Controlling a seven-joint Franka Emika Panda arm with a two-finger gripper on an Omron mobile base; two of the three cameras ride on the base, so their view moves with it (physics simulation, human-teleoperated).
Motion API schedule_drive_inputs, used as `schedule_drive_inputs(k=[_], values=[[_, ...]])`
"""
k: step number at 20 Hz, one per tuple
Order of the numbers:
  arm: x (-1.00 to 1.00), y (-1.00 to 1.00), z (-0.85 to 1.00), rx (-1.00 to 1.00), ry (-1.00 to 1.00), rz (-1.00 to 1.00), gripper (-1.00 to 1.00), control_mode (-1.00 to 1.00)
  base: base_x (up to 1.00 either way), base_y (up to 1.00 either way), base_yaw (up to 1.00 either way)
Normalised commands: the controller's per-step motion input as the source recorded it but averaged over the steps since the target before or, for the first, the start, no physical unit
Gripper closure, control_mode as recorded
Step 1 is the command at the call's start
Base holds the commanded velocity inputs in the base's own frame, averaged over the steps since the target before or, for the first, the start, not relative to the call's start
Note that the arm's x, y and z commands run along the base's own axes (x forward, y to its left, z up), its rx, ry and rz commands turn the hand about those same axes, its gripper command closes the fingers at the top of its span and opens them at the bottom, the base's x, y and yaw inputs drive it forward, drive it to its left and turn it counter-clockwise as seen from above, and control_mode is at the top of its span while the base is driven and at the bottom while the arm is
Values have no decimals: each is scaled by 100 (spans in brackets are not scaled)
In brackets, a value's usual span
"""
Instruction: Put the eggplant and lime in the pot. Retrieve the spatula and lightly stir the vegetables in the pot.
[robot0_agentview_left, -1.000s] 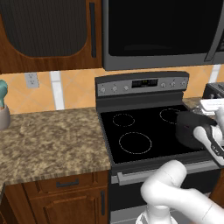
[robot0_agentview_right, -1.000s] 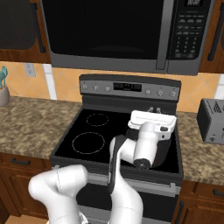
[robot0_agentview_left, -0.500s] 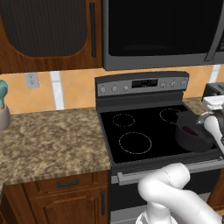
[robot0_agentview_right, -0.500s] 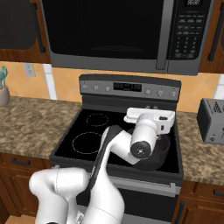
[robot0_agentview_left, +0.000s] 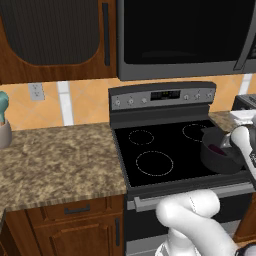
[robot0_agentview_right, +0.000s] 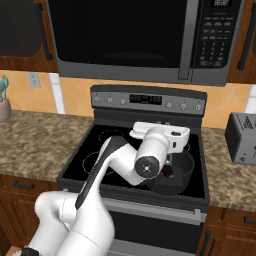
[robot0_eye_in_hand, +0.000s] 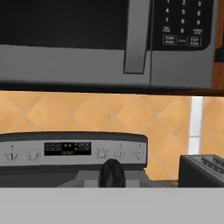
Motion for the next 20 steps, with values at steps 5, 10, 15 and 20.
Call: schedule_drive_inputs(k=[5, 10, 15, 20], values=[[-7, 3, 0, 7, 0, -1, 100, -100, 0, 0, 0], [0, 2, 0, 11, 0, -18, 100, -100, 0, 0, 0], [-3, 24, -2, 9, 0, -33, 100, -100, 0, 0, 0], [-9, 16, -11, 11, 1, -34, 100, -100, 0, 0, 0]])
